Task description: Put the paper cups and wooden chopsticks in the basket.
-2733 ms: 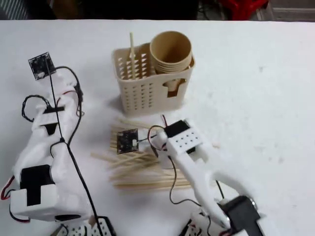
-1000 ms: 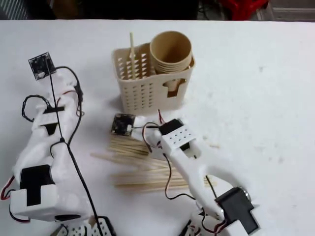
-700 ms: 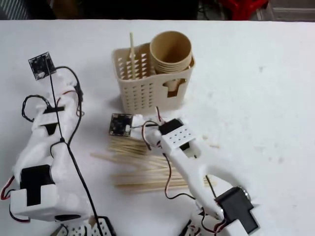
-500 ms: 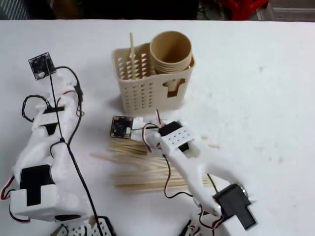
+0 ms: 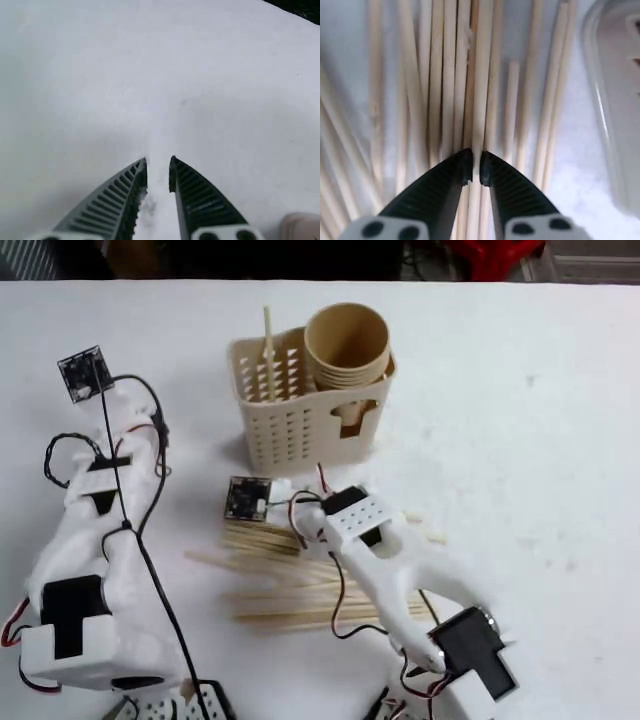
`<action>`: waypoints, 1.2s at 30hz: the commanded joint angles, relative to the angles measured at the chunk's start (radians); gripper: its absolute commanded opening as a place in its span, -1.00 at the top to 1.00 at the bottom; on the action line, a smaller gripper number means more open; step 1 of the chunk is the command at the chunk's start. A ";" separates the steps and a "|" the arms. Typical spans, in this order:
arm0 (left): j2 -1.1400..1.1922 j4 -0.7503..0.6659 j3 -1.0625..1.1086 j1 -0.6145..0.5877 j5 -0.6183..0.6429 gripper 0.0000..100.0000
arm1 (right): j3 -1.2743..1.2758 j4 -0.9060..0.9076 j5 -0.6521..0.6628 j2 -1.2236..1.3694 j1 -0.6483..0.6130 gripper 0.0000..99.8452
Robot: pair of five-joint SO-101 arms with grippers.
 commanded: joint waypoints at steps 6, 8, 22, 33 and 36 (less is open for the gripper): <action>-0.004 -0.023 -0.046 -0.002 -0.008 0.82 | -0.009 0.128 -0.201 -0.257 0.001 0.97; -0.004 -0.023 -0.046 -0.002 -0.008 0.82 | -0.009 0.142 -0.276 -0.358 0.005 0.97; -0.004 -0.025 -0.048 -0.001 -0.008 0.81 | -0.624 -0.148 -0.612 -0.518 0.007 0.97; -0.005 -0.023 -0.046 0.013 -0.008 0.81 | -0.835 -0.460 -0.709 -0.061 0.030 0.97; -0.005 -0.023 -0.046 0.013 -0.008 0.81 | -0.760 -0.539 -0.816 -0.061 0.068 0.97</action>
